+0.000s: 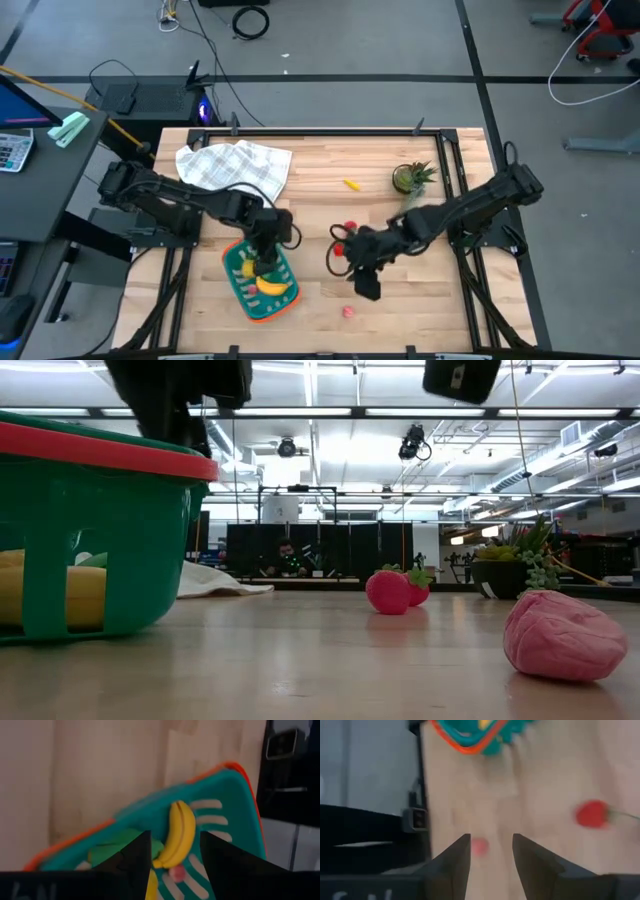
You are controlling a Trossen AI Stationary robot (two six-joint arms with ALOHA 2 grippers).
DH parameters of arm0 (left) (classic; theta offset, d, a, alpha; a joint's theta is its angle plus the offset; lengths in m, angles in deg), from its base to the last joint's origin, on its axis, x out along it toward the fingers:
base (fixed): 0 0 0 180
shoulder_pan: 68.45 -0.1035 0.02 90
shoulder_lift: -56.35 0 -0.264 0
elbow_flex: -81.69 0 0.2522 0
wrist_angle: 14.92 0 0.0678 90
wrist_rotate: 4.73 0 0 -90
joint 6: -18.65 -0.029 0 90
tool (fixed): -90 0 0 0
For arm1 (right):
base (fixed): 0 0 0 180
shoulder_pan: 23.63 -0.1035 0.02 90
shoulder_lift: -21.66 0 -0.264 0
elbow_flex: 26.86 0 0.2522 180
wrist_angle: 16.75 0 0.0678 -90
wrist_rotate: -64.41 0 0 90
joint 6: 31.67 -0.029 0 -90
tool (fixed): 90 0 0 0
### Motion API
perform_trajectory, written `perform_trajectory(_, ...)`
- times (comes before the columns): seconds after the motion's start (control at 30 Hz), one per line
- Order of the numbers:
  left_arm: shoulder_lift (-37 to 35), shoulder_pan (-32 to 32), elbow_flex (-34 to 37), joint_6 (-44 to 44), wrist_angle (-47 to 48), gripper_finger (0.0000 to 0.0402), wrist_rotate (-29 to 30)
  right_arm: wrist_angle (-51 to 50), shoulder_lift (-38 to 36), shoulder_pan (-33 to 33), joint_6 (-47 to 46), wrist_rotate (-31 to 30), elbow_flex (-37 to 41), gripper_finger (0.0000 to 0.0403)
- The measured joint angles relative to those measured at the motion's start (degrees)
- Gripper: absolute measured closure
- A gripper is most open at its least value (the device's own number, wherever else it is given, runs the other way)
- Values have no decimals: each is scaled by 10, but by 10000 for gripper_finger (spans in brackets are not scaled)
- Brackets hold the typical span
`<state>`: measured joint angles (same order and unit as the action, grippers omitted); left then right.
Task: Pick and placing Produce into tupperware
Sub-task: Put the pink peach into the blue basket
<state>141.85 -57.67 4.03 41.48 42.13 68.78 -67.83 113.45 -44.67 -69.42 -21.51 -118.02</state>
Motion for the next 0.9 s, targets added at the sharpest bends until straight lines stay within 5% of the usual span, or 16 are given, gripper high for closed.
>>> perform_trajectory(0.4, 0, -60, 0, -40, -39, 230, 4, 108, 0, -20, -13, 0, 151, 234)
perform_trajectory(0.63, 0, -83, 0, -47, -69, 230, 4, 308, 5, -68, -11, -18, 236, 236)
perform_trajectory(0.9, 0, -98, 0, -76, -75, 230, 4, 336, 64, -118, 33, -35, 203, 237)
